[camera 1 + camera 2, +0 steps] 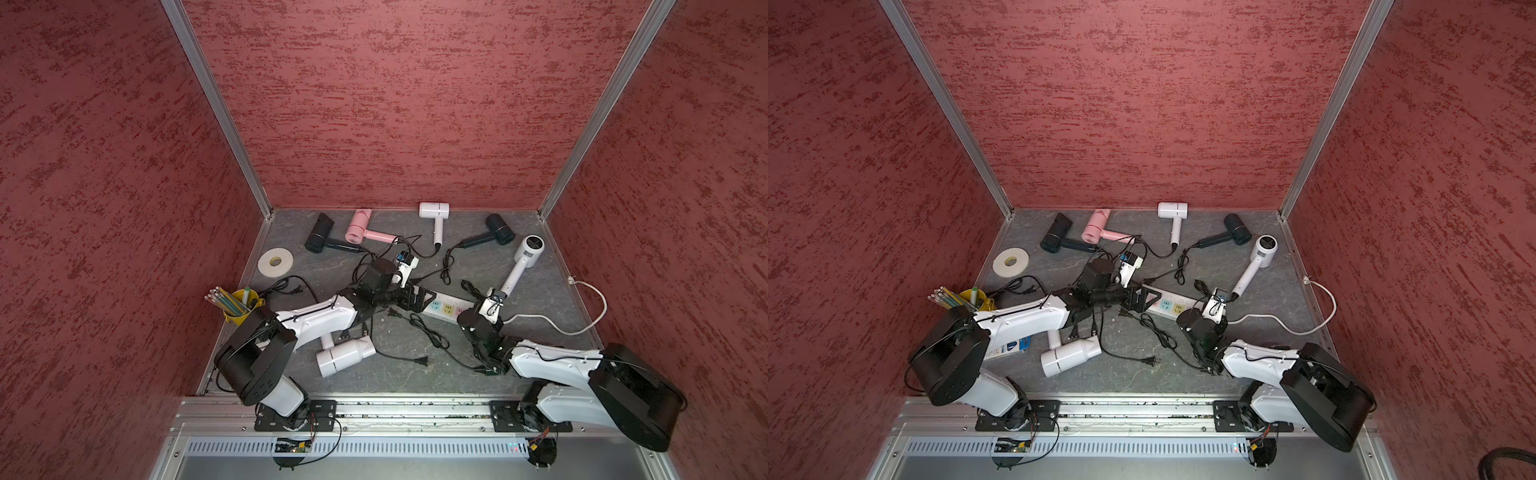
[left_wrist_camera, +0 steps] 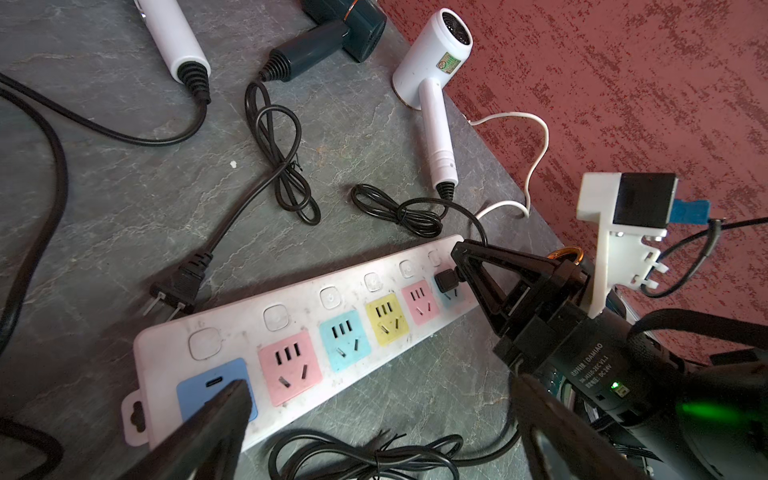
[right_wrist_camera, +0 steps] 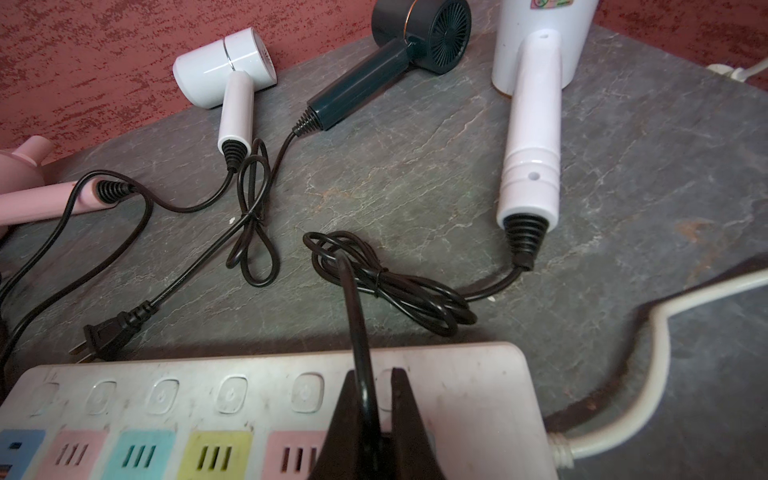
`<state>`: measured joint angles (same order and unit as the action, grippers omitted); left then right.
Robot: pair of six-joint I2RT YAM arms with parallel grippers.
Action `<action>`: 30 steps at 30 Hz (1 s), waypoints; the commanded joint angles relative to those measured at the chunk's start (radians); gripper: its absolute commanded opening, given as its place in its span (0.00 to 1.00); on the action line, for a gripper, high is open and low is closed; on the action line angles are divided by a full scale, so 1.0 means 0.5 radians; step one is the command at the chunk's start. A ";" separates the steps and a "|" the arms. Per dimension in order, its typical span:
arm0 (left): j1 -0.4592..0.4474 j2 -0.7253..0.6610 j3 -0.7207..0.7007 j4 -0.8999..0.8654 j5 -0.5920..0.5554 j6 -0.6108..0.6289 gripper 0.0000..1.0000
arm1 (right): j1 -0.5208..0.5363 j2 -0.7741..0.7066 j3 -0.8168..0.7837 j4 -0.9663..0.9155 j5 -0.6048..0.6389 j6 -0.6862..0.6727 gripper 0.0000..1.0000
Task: Charge the blow dryers
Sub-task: Insert the plug into the socket.
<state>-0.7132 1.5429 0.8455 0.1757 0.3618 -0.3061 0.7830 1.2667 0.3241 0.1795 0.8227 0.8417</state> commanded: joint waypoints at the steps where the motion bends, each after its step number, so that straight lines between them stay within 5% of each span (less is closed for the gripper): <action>1: -0.013 0.000 0.059 -0.014 0.019 0.023 1.00 | 0.032 0.082 -0.016 -0.279 -0.139 0.091 0.00; 16: -0.028 -0.035 0.055 -0.030 -0.017 0.047 1.00 | 0.028 0.213 0.110 -0.354 -0.114 0.127 0.00; 21: -0.031 -0.051 0.050 -0.038 -0.037 0.057 1.00 | 0.026 0.123 0.226 -0.471 -0.168 0.036 0.28; 30: -0.031 -0.066 0.044 -0.041 -0.052 0.063 1.00 | -0.012 -0.049 0.374 -0.755 -0.294 0.140 0.44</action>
<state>-0.7242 1.5295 0.8494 0.1638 0.3485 -0.2970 0.7860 1.2701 0.4816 -0.1108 0.7353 0.8715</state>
